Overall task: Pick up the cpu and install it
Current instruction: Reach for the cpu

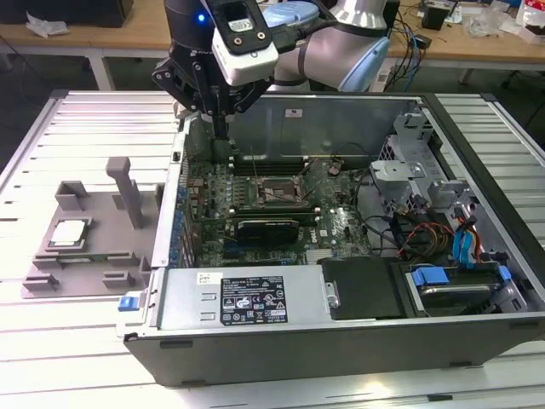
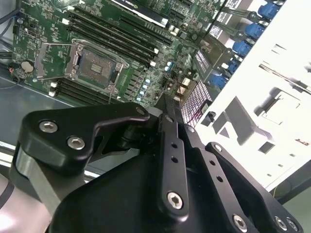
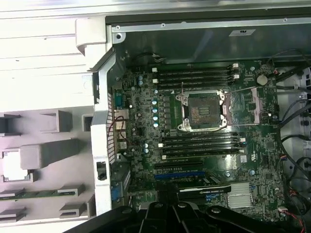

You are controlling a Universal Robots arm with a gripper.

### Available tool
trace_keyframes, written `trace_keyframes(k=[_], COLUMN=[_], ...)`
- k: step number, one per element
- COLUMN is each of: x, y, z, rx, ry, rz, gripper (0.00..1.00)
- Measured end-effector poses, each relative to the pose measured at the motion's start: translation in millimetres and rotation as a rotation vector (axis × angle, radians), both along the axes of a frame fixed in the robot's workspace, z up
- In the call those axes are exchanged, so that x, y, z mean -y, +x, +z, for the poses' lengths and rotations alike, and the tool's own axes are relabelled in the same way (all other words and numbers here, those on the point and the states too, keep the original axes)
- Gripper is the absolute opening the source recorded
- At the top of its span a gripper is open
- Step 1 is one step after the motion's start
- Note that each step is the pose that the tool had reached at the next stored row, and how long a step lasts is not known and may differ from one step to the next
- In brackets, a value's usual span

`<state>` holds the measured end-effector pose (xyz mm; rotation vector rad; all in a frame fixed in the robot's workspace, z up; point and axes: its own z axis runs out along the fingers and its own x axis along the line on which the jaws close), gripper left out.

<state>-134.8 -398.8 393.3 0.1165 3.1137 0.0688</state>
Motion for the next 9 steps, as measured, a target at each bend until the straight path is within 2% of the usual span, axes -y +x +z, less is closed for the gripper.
trace_keyframes(k=[9], x=[0.0], y=[-8.7], z=[0.0], rx=[0.0001], ry=[0.0001], rz=[0.000], gripper=[0.11])
